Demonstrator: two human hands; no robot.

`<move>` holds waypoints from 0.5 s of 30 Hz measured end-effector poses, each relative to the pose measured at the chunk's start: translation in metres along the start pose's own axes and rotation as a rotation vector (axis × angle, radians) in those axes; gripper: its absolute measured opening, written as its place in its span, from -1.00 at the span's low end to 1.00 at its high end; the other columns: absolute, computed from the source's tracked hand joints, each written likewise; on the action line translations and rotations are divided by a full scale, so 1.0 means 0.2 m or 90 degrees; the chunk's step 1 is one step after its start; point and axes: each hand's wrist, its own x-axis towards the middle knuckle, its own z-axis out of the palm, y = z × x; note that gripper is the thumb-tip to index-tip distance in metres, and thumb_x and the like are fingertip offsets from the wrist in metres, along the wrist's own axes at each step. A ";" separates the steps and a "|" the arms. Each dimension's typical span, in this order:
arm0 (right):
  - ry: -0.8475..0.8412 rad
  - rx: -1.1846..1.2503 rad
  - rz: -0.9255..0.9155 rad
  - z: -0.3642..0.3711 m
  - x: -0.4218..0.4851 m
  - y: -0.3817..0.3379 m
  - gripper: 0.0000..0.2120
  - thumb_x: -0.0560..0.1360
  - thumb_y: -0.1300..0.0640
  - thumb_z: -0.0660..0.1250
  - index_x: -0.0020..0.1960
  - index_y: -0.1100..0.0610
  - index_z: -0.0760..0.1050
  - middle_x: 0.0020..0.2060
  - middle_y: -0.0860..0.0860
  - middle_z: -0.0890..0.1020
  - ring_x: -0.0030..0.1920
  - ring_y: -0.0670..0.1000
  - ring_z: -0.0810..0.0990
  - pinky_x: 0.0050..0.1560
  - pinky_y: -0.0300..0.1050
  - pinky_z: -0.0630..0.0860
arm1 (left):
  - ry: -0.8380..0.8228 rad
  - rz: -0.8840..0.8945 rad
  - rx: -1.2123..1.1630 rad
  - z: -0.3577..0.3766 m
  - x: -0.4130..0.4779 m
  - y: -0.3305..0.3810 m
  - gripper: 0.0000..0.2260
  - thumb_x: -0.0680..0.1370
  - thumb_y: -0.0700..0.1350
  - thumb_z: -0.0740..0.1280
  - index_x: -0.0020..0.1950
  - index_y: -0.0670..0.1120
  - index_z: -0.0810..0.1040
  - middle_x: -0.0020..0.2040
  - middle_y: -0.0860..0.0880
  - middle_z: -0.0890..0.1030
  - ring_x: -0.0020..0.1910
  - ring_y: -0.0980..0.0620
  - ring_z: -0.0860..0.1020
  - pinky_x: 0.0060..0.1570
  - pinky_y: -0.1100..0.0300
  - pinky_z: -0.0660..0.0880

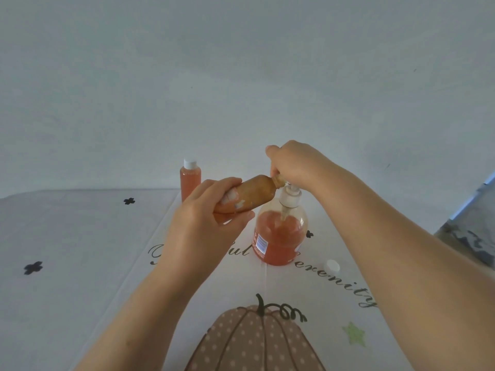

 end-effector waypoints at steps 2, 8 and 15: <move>0.024 0.015 -0.006 0.03 0.00 0.02 -0.76 0.50 0.35 0.12 0.12 0.21 0.43 -0.13 0.09 0.50 -0.24 0.06 0.47 -0.11 -0.05 0.50 | 0.000 -0.001 0.007 0.00 0.00 -0.01 -0.60 0.38 -0.07 0.53 0.19 0.08 0.56 -0.04 0.27 0.52 -0.02 0.28 0.49 -0.07 0.52 0.37; 0.042 0.029 -0.050 0.05 -0.03 0.04 -0.73 0.67 0.19 0.03 0.17 0.21 0.49 -0.09 0.13 0.47 -0.08 0.12 0.45 0.11 0.06 0.52 | -0.011 -0.004 0.021 0.00 0.00 -0.02 -0.60 0.38 -0.07 0.54 0.18 0.11 0.56 -0.01 0.24 0.54 -0.02 0.24 0.52 -0.07 0.45 0.42; 0.017 0.014 -0.013 -0.01 0.02 0.00 -0.65 0.58 0.05 0.02 -0.08 0.18 0.53 -0.29 0.06 0.54 -0.33 0.06 0.47 -0.14 -0.09 0.40 | 0.003 -0.013 -0.019 0.01 0.00 0.00 -0.58 0.39 -0.06 0.53 0.22 0.08 0.55 0.00 0.24 0.53 0.02 0.28 0.49 -0.03 0.52 0.38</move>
